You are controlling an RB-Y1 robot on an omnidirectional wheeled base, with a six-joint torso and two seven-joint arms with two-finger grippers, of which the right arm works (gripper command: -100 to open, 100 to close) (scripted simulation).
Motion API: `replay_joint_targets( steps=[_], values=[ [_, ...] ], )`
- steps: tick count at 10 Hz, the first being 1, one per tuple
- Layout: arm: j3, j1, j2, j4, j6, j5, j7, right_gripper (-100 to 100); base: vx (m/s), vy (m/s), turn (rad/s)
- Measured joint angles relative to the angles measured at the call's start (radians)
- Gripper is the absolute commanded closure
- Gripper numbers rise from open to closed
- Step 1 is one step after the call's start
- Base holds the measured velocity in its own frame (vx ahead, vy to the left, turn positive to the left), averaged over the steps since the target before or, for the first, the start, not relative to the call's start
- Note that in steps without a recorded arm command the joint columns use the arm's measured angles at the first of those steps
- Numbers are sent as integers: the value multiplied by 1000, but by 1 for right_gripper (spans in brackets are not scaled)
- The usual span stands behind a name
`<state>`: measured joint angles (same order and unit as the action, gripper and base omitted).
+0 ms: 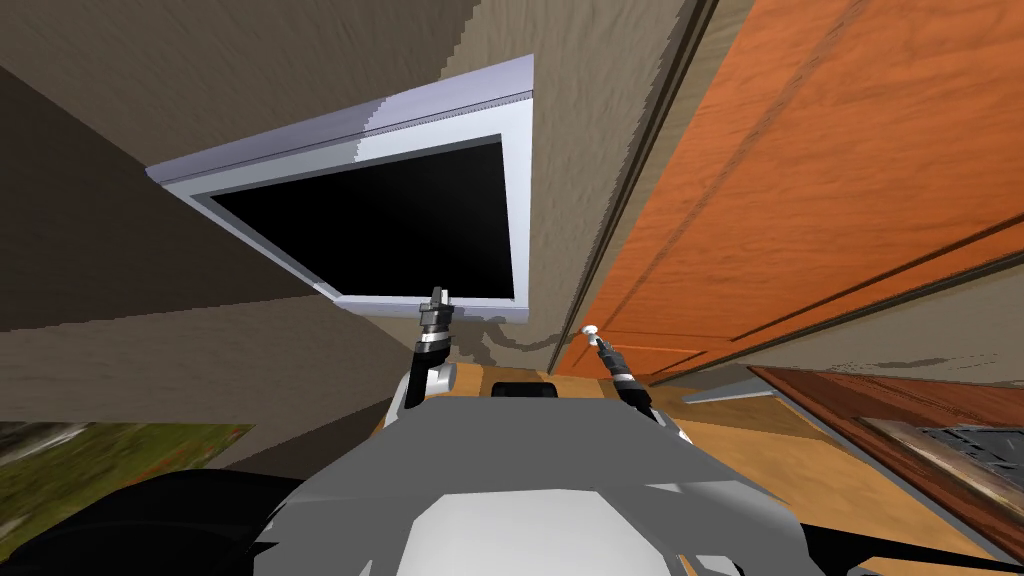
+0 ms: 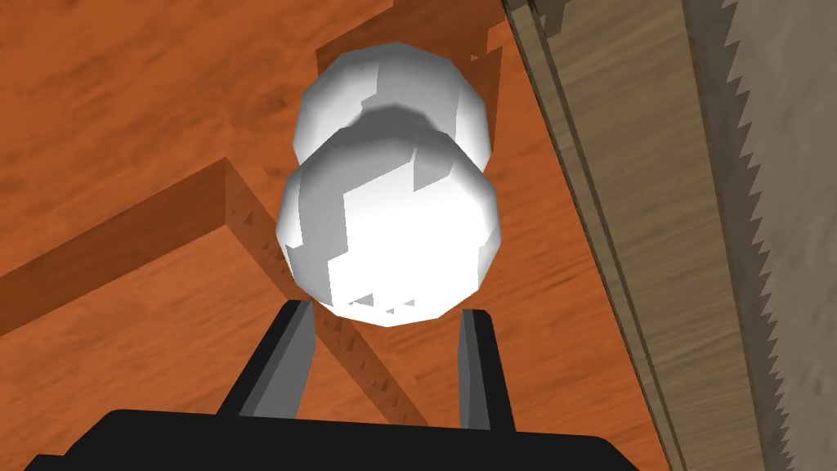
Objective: Pull the door open
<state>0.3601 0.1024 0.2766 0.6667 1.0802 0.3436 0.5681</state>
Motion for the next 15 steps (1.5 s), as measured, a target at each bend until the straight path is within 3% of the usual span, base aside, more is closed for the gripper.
replay_joint_targets(
  steps=[6,7,15],
  values=[
    [0,-4,1,-3,-19,-57,-158,100,-52,-28,89],
    [0,-5,1,-7,-22,-62,-177,-100,-16,12,-24],
    [44,49,3,9,16,-3,-4,-100,-5,44,-37]
  ],
)
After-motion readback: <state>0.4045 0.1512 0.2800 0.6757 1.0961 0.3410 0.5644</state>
